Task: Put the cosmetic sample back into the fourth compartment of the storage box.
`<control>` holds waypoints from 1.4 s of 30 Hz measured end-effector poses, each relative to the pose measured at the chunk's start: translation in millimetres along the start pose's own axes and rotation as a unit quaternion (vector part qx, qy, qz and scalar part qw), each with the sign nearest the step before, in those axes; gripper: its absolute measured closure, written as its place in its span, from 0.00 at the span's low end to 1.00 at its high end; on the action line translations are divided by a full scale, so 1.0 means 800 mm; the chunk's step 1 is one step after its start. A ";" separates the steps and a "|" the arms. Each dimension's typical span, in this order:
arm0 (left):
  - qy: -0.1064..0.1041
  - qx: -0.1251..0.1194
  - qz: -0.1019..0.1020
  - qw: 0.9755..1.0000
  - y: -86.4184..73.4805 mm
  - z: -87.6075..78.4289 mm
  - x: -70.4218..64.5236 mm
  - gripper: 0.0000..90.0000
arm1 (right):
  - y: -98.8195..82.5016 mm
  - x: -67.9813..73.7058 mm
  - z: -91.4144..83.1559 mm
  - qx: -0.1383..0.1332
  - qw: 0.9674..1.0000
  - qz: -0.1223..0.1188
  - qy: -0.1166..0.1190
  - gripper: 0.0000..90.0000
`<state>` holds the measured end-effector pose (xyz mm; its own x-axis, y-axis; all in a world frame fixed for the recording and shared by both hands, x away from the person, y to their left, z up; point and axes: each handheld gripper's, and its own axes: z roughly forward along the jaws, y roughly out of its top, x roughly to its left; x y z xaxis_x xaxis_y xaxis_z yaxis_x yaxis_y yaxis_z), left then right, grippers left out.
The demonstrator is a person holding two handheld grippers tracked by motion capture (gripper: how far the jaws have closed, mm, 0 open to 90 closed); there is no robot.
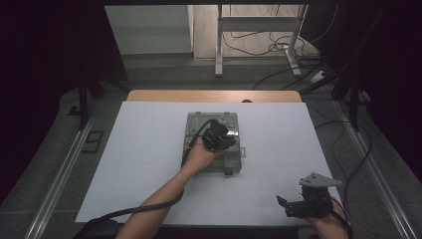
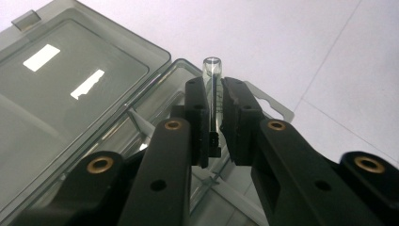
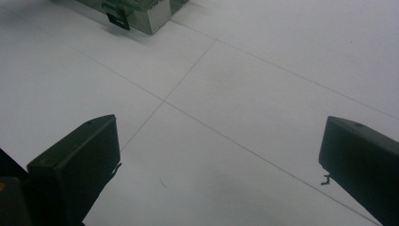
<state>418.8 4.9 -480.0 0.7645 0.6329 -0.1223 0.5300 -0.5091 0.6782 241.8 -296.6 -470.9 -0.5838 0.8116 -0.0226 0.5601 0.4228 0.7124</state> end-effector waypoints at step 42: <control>-0.009 -0.004 -0.001 1.000 -0.015 -0.021 0.000 0.62 | 0.000 0.000 0.001 0.002 1.000 -0.001 0.001 0.00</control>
<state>406.4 21.2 -476.3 0.7702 0.6231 -0.1359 0.5280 -0.5036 0.6838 242.1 -296.3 -471.1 -0.5859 0.8101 -0.0223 0.5617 0.4257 0.7094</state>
